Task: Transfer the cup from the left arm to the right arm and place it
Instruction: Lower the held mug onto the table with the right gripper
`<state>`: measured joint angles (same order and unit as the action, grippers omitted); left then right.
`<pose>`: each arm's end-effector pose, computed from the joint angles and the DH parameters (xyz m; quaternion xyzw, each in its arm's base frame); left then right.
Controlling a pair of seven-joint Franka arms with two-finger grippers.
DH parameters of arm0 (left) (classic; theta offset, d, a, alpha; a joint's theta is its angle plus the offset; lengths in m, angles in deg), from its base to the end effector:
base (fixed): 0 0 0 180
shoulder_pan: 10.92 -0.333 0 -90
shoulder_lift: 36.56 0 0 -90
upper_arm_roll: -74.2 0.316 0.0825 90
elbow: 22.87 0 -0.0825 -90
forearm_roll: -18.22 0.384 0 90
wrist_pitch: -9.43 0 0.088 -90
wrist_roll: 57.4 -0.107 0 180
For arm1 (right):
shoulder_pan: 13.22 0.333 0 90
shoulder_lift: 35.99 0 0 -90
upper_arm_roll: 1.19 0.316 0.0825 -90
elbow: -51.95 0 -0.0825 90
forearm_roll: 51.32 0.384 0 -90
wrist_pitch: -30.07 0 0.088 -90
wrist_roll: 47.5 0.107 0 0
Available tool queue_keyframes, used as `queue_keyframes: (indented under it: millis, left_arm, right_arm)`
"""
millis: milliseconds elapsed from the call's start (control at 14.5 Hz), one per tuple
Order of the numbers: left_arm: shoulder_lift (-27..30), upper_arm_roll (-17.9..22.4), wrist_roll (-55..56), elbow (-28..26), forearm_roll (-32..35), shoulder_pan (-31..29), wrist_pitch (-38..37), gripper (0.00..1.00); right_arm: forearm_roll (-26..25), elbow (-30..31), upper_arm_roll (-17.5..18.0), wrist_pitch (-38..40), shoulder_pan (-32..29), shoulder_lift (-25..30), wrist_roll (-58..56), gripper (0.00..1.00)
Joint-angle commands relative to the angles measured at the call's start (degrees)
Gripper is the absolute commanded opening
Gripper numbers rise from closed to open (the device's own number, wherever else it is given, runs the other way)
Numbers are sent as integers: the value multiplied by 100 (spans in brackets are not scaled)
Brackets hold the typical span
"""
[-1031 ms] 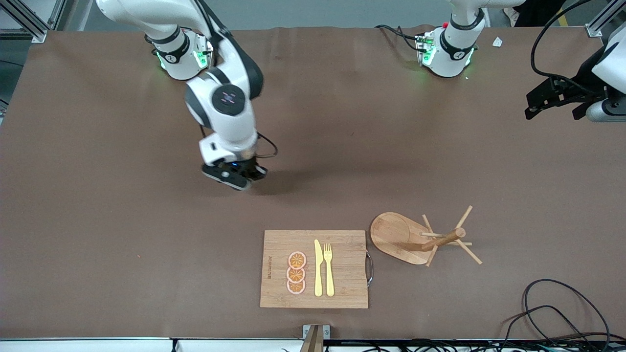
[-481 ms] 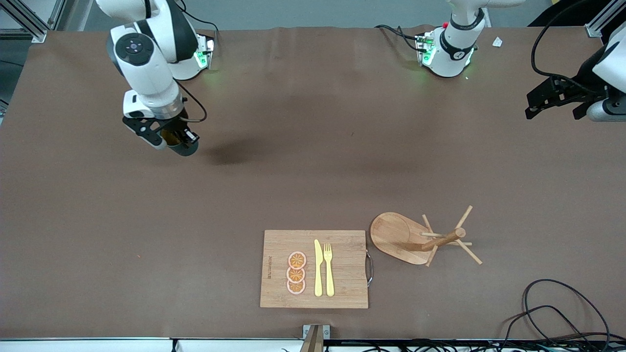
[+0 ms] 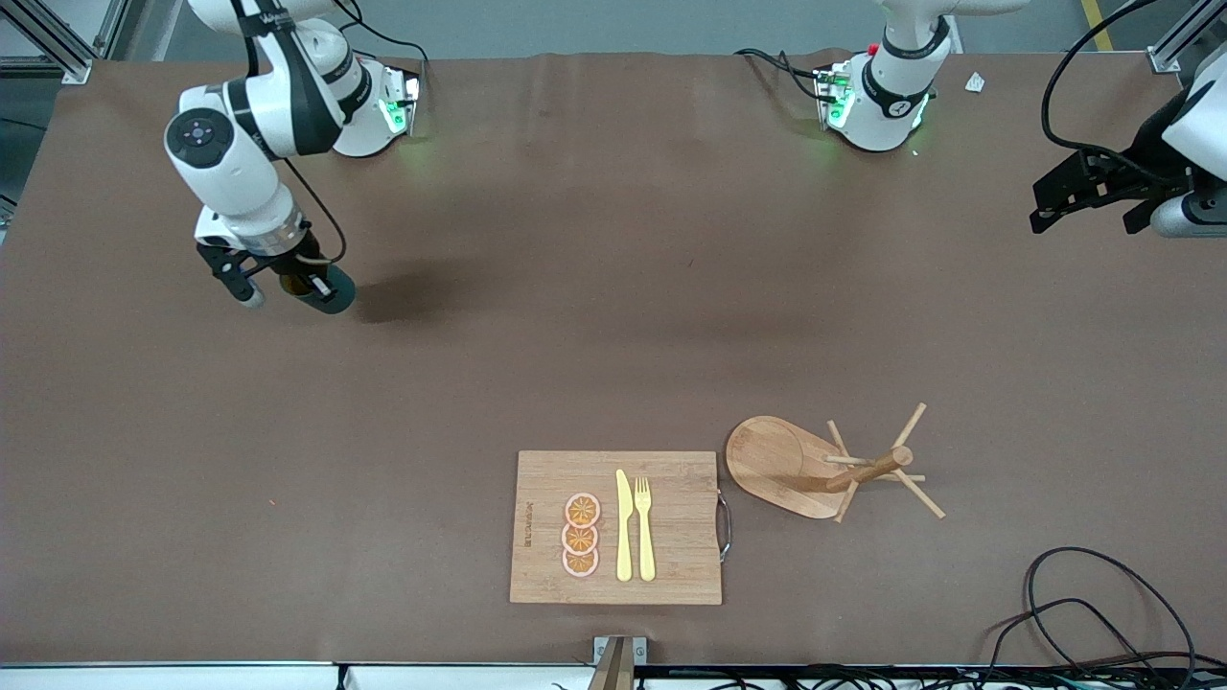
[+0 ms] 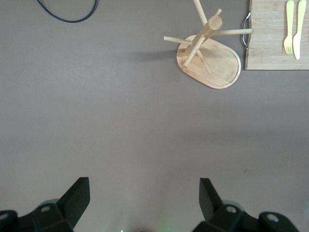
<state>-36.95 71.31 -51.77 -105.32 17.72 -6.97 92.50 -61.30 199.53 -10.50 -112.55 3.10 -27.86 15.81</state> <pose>0.5398 -0.0657 0.6715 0.9999 -0.0111 0.0015 0.0047 0.4395 0.0560 0.3165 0.9107 -0.4100 0.0473 0.0195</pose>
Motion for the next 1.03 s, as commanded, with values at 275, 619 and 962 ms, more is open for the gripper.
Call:
queue_keyframes:
  millis: [275,619,962]
  left_arm:
    - [92,-36,-124,-88,111,-26,60,100]
    - [92,-36,-124,-79,111,-34,78,100]
    - [83,-36,-124,-79,111,-34,69,100]
  right_arm:
    - [93,315,43,-1221,-999,-890,-117,0]
    - [93,368,51,-1532,-1079,-1164,-117,0]
    - [93,359,43,-1497,-1087,-1156,-108,20]
